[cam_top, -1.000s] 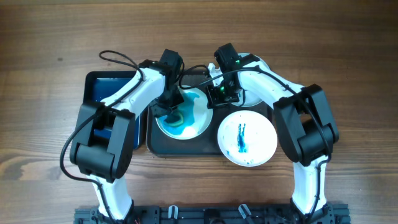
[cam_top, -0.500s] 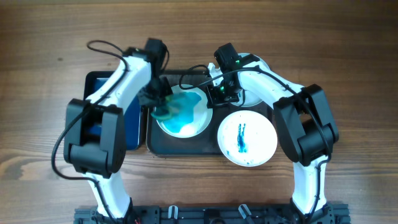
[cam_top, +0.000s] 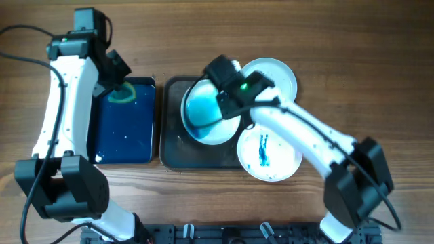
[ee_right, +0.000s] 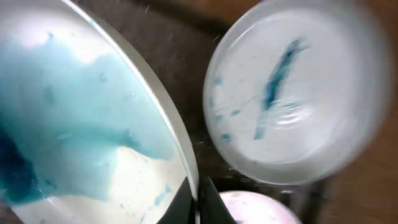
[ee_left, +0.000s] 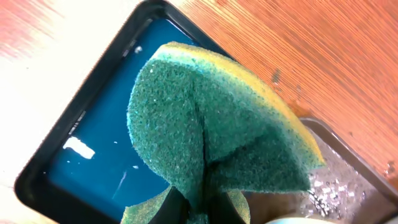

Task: Clean dirty plates on tray and stack at the side

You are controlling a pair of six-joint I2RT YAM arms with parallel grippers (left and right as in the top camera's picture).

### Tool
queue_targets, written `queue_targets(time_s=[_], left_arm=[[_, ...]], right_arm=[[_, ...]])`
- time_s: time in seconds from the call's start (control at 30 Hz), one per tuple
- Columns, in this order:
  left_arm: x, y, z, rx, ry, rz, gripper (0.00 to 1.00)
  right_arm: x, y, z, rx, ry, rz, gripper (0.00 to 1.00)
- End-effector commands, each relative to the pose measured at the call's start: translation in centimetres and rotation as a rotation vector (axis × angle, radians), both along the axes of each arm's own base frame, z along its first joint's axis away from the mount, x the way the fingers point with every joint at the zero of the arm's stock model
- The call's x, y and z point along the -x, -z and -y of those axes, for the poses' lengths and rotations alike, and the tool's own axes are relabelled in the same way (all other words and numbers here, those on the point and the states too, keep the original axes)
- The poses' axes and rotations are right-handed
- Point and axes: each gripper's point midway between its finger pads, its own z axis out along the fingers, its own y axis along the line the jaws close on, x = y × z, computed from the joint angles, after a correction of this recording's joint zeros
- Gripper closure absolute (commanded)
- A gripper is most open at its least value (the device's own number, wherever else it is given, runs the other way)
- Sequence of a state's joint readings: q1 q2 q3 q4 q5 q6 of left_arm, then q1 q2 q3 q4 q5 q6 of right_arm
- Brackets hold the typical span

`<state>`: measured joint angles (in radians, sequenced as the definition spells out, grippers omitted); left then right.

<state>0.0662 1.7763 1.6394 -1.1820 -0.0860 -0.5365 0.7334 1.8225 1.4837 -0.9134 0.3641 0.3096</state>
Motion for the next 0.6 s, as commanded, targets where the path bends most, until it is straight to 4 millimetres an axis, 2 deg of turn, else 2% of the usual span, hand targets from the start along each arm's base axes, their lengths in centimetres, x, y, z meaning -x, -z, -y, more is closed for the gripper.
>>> queue_targets(time_s=[0.0,0.03,0.13,0.23,0.27,0.33,0.43,0.47,0.5,0.53,0.57], left_arm=[[-0.3,-1.1,-0.6,-0.021,-0.004,0.032,0.96],[-0.3,-1.1,-0.6,-0.021,-0.004,0.032,0.96],[-0.3,-1.1,-0.6,-0.021,-0.004,0.031,0.96],[-0.3,-1.1,-0.6,-0.021,-0.004,0.031,0.96],[-0.2,-1.1,-0.6,-0.021,-0.004,0.030,0.96],[-0.1,-1.0,-0.6,-0.020,-0.004,0.026,0.96],[-0.1,-1.0,-0.6,-0.020,-0.005,0.026,0.96],[-0.1,-1.0,-0.6,-0.019,-0.005,0.026,0.96],[-0.1,-1.0,-0.6,-0.019,-0.005,0.024,0.96],[-0.1,-1.0,-0.6,-0.018,-0.004,0.023,0.96],[0.0,-1.0,-0.4,-0.011,-0.003,0.020,0.96]], right_arm=[[-0.6,-7.4,1.8,0.231,0.069,0.369,0.96],[-0.1,-9.5,1.6,0.288,0.070,0.469,0.96],[1.4,-13.9,1.0,0.399,0.085,0.681,0.95],[2.4,-16.4,0.0,0.436,0.109,0.820,0.95],[3.0,-18.0,0.0,0.464,0.145,0.904,0.96],[3.7,-19.3,-1.2,0.522,0.101,0.934,0.96],[3.7,-19.6,-2.0,0.480,0.107,0.946,0.96],[3.4,-18.6,-2.7,0.442,0.065,0.902,0.96],[3.1,-17.0,-3.4,0.400,-0.002,0.826,0.96],[2.8,-14.5,-4.3,0.326,-0.083,0.704,0.96],[2.7,-10.5,-5.3,0.152,-0.141,0.494,0.96]])
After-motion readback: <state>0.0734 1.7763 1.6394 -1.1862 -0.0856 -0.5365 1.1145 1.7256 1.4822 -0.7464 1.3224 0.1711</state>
